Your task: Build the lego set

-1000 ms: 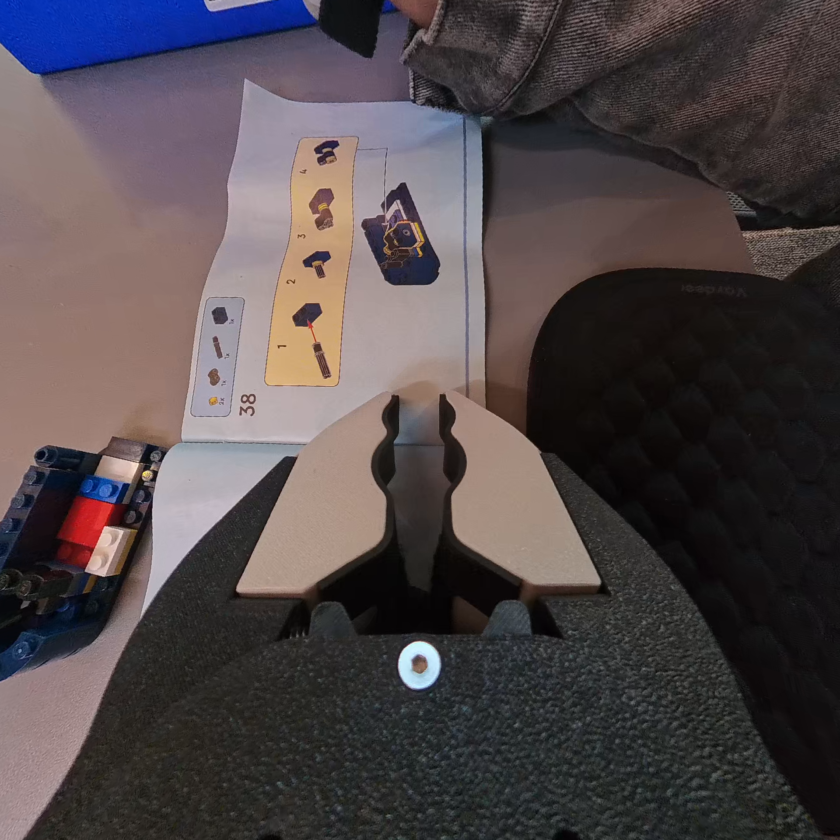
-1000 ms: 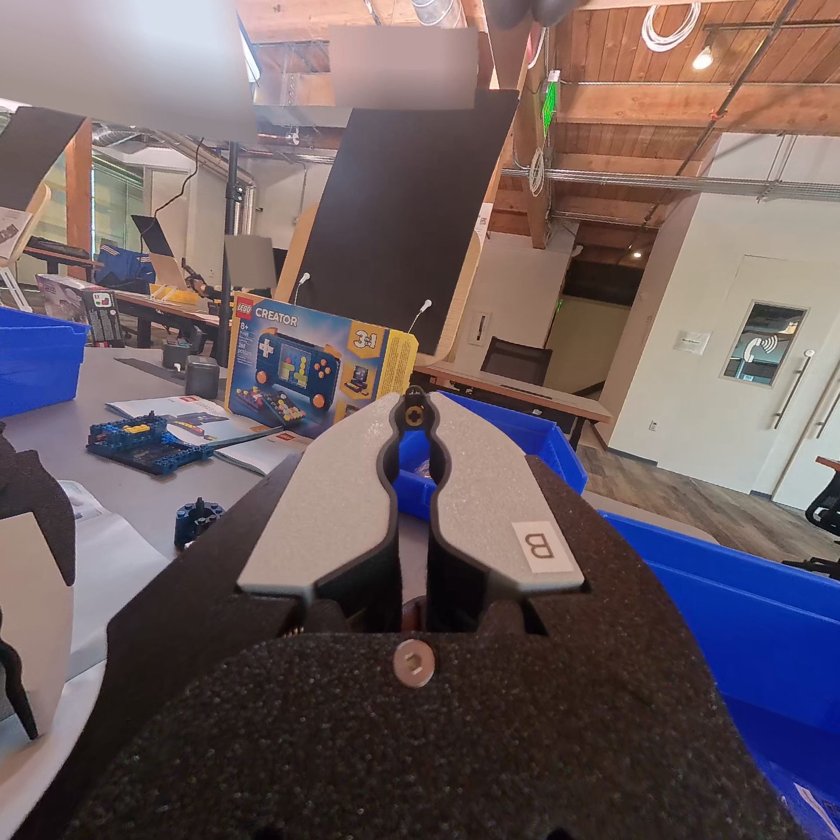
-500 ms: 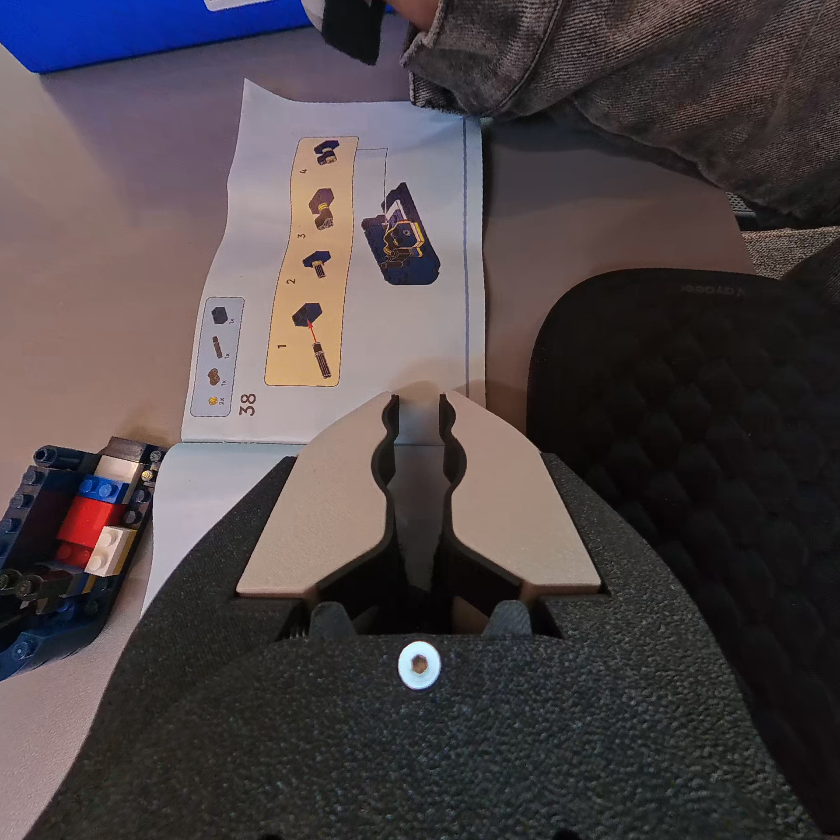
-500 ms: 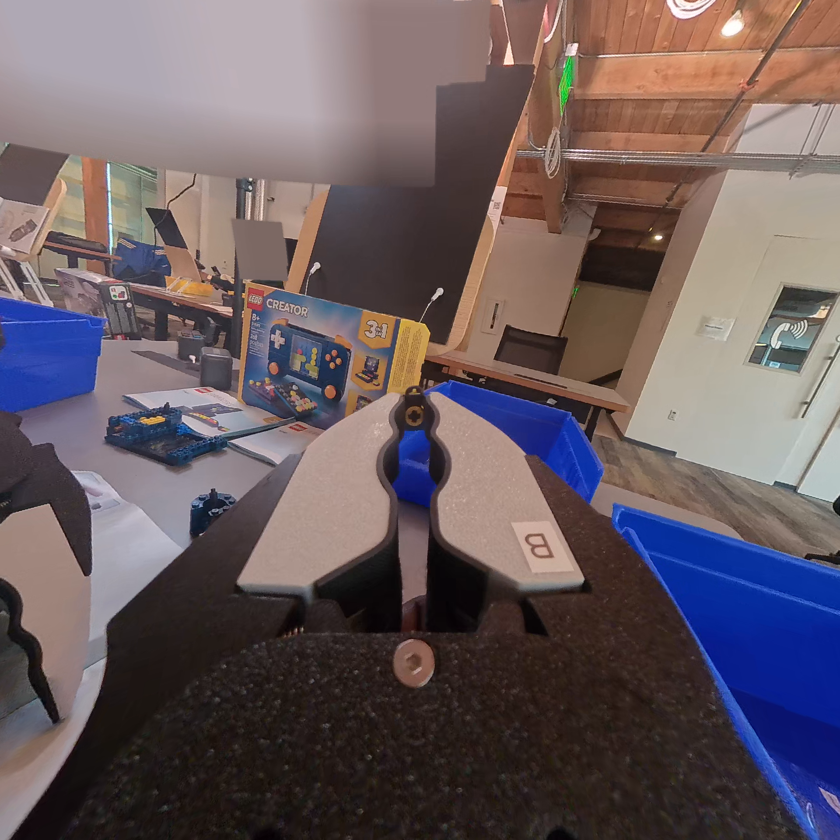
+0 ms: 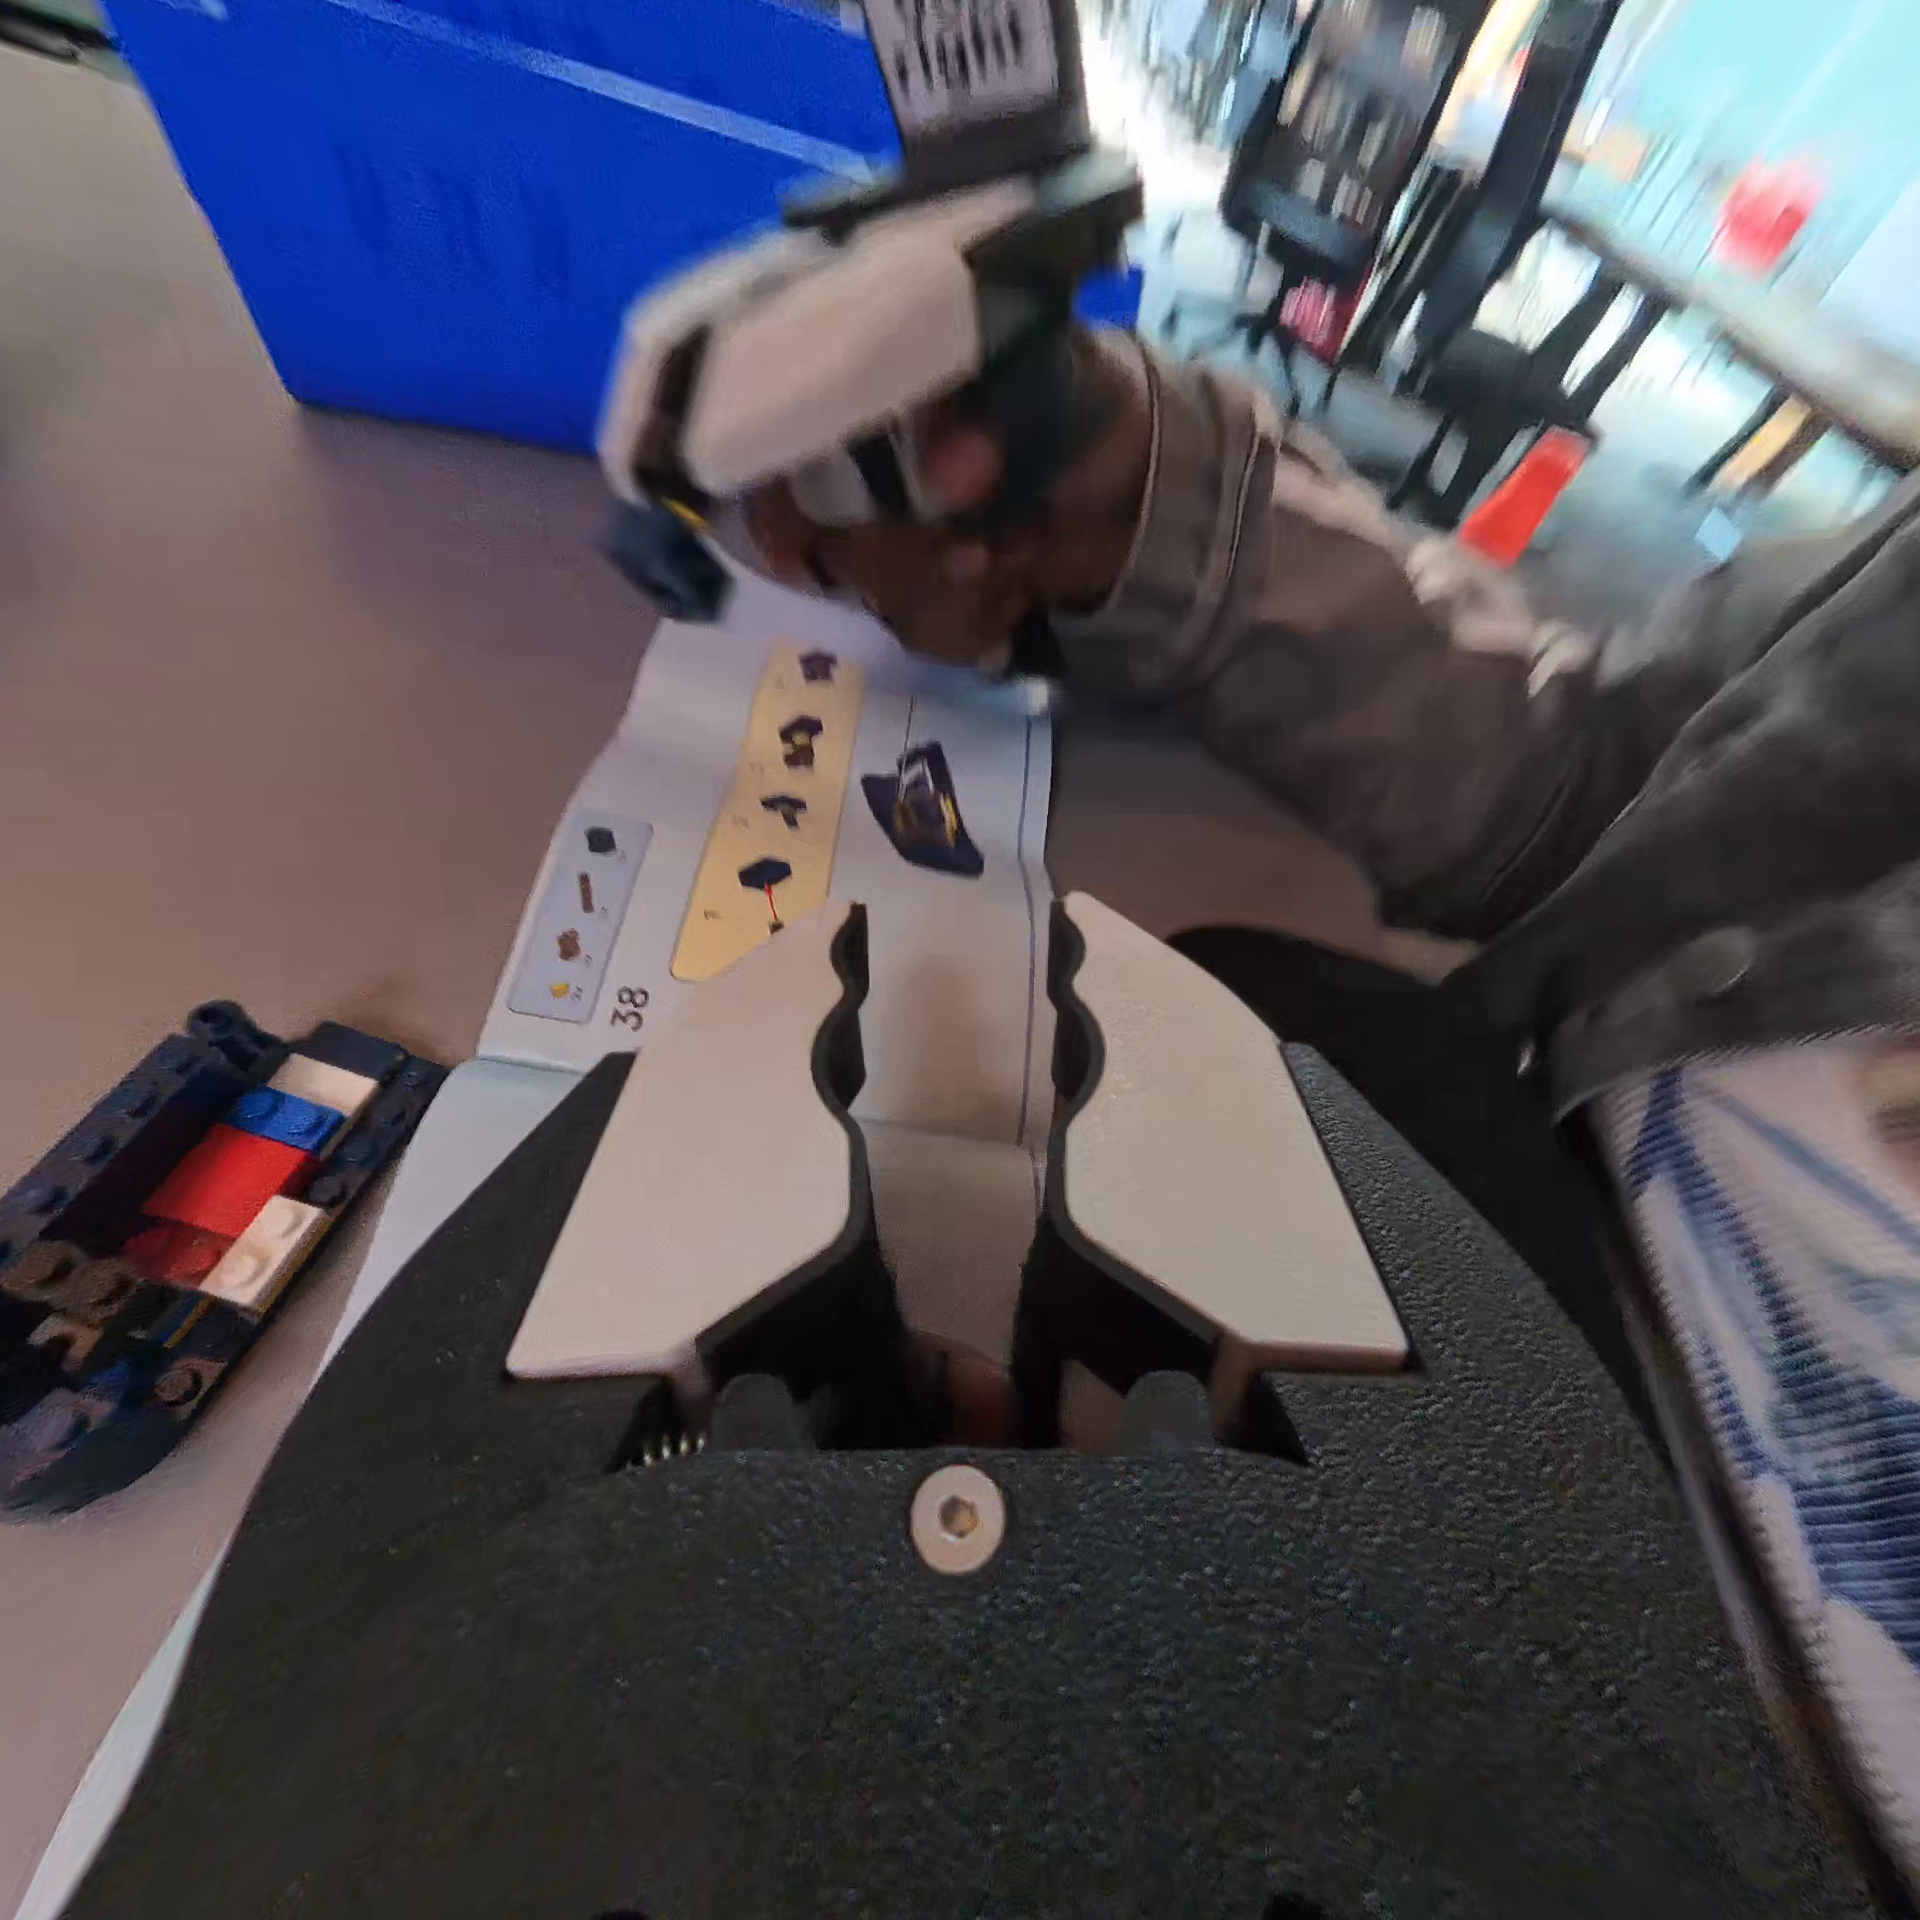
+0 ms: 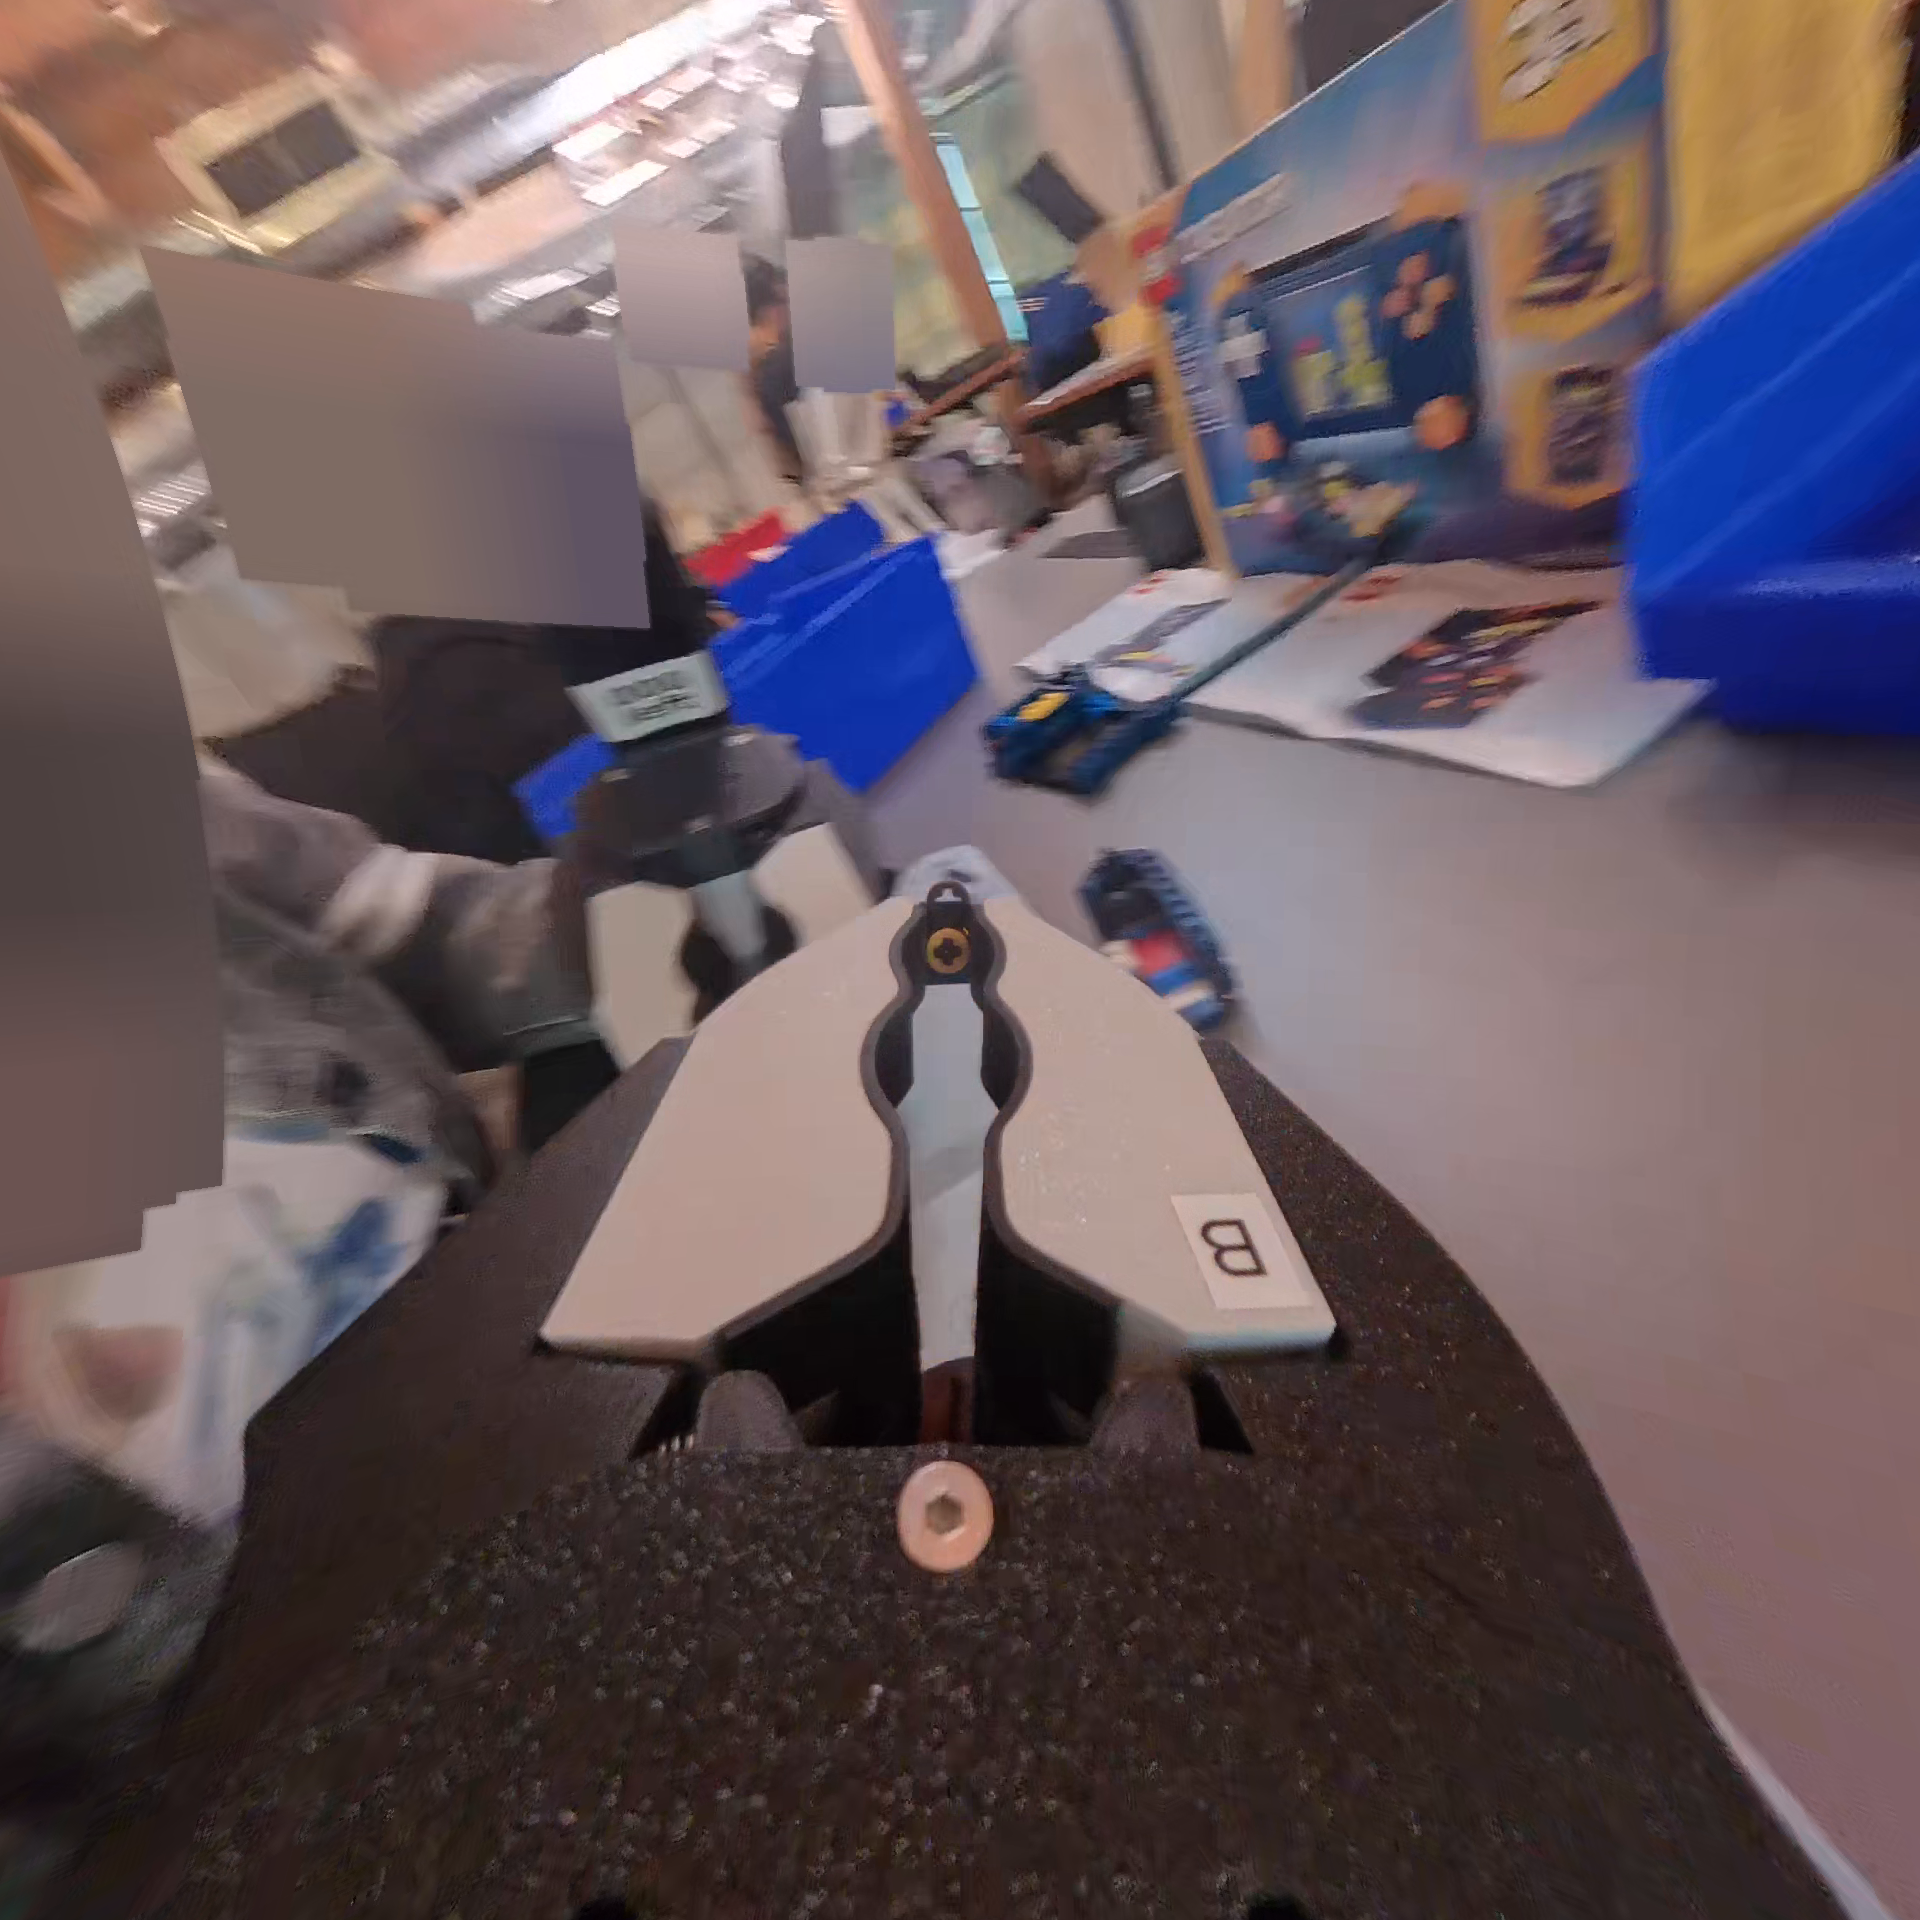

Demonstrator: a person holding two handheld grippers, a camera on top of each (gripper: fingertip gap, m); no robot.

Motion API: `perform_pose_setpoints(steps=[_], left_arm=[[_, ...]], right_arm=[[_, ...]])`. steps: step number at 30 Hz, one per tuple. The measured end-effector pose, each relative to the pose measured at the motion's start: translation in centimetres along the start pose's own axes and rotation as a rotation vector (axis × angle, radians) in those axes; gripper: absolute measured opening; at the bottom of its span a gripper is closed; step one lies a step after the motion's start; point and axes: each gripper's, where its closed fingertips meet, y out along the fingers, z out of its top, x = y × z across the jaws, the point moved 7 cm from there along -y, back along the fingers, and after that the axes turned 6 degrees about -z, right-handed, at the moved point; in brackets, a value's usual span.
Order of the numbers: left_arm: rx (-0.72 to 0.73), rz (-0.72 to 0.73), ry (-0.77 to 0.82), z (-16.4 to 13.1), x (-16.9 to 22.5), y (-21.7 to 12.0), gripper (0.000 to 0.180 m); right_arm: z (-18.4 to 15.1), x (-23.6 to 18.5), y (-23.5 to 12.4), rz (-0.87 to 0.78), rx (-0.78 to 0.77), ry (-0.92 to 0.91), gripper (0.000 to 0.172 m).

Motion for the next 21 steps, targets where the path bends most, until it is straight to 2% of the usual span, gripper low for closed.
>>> perform_pose_setpoints(steps=[2, 5, 11, 14, 18, 21], left_arm=[[0.106, -0.028, -0.079, 0.7, -0.4, -1.0, 0.029], [0.188, -0.101, -0.177, 1.1, -0.2, -1.1, 0.024], [0.202, -0.136, -0.204, 1.1, 0.2, -0.7, 0.022], [0.228, -0.185, -0.229, 1.2, 0.4, -0.8, 0.024], [0.424, -0.515, -0.471, 2.5, 1.2, -1.7, 0.026], [0.458, -0.691, -0.562, 2.7, 2.2, -1.5, 0.025]], right_arm=[[-0.3, -0.6, 0.1, 0.124, -0.039, 0.082, 0.007], [-1.0, -1.4, 0.6, 0.251, -0.116, 0.157, 0.007], [-1.4, -1.8, 1.1, 0.292, -0.148, 0.158, 0.007], [-0.5, -2.9, 0.7, 0.348, -0.026, -0.009, 0.007], [-0.1, -6.2, 0.1, 0.456, 0.187, -0.455, 0.007], [-0.5, -7.4, 0.4, 0.484, 0.240, -0.619, 0.007]])
